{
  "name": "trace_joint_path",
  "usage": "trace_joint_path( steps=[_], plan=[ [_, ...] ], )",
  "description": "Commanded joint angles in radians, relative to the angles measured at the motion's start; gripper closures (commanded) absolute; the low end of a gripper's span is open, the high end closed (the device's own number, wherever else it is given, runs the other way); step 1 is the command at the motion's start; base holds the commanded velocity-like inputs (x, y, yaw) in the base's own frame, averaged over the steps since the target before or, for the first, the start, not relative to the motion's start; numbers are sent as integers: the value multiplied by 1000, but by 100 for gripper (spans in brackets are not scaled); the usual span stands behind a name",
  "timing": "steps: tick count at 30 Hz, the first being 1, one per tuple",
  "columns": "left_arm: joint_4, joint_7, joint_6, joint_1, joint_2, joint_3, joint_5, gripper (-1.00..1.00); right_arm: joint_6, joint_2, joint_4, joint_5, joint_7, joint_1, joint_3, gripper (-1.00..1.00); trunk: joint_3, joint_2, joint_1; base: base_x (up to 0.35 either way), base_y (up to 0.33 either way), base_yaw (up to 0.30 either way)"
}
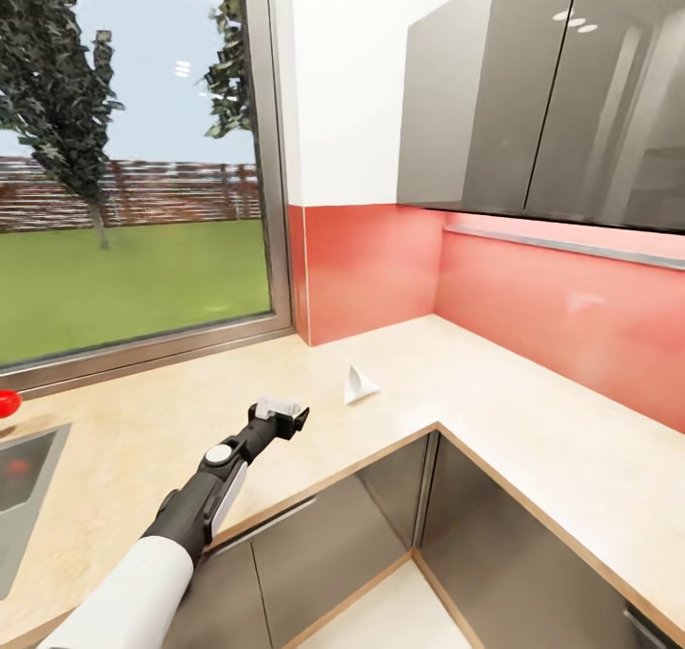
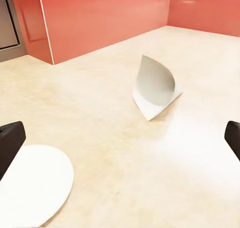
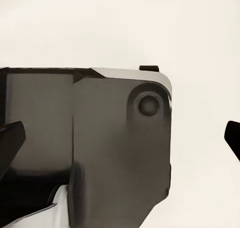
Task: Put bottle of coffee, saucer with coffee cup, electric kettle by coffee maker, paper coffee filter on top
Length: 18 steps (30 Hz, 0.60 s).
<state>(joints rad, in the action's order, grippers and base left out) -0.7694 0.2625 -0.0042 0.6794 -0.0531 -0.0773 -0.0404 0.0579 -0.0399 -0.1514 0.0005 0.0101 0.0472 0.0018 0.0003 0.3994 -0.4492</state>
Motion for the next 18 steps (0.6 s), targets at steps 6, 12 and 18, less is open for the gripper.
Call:
trace_joint_path(
  steps=[6,12,18],
  plan=[
    [1,3,0,0,-1,-1,-4,-100,3,0,1,1,1,0,0,-100,0,1,-1,168,-77,0],
    [2,3,0,0,-1,-1,-4,-100,3,0,1,1,-1,0,0,-100,0,1,-1,49,-9,0],
    [4,3,0,1,-1,-2,-4,-100,3,0,1,1,-1,0,0,-100,0,1,-1,265,-1,0]
  ],
)
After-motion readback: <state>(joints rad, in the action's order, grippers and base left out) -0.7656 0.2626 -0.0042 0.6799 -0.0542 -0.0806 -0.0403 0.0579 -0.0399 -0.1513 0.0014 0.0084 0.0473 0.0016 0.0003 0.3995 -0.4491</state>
